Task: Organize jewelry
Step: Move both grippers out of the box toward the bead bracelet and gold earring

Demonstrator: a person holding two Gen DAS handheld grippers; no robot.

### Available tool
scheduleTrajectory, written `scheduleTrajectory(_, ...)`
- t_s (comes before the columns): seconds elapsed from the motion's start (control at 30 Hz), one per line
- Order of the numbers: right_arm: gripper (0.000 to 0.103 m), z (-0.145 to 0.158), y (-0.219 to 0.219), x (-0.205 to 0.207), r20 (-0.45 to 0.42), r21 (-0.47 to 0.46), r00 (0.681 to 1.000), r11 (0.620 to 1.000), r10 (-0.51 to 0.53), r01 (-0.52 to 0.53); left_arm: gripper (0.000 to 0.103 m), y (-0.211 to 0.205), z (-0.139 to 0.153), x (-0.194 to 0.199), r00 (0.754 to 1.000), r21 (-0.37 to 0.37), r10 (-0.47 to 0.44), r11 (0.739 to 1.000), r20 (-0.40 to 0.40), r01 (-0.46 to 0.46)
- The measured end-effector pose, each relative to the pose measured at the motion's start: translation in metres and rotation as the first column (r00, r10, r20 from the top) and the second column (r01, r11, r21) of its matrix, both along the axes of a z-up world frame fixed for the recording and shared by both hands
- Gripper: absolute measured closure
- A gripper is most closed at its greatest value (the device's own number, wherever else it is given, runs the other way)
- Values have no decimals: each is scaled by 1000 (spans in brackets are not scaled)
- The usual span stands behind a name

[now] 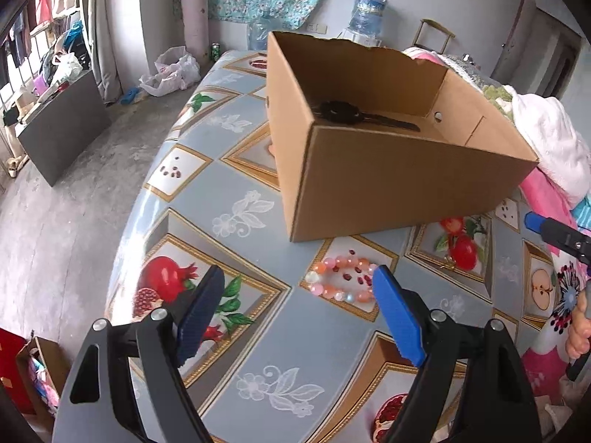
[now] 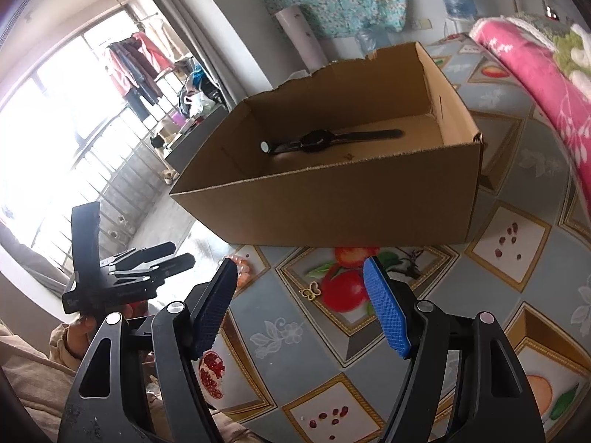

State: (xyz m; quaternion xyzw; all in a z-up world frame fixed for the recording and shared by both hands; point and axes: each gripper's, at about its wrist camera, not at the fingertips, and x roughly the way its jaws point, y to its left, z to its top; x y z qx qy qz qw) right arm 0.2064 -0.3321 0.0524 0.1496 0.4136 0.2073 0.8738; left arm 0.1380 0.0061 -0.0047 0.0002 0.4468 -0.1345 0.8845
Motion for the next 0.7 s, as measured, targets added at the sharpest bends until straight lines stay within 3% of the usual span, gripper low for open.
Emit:
scheduleTrajectory(0.37, 35, -13, -15, 0, -45, -26, 996, 997, -75, 74, 24, -17, -4, -22, 992, -9, -82, 996, 96, 84)
scheduleTrajectory(0.5, 35, -19, -16, 3, -71, -24, 994, 997, -80, 78, 39, -29, -4, -26, 985, -15, -134, 991, 113, 136)
scheduleTrajectory(0.7, 35, -25, -11, 6, -92, -25, 993, 997, -77, 75, 59, -48, -18, -19, 976, -25, -206, 978, 70, 208)
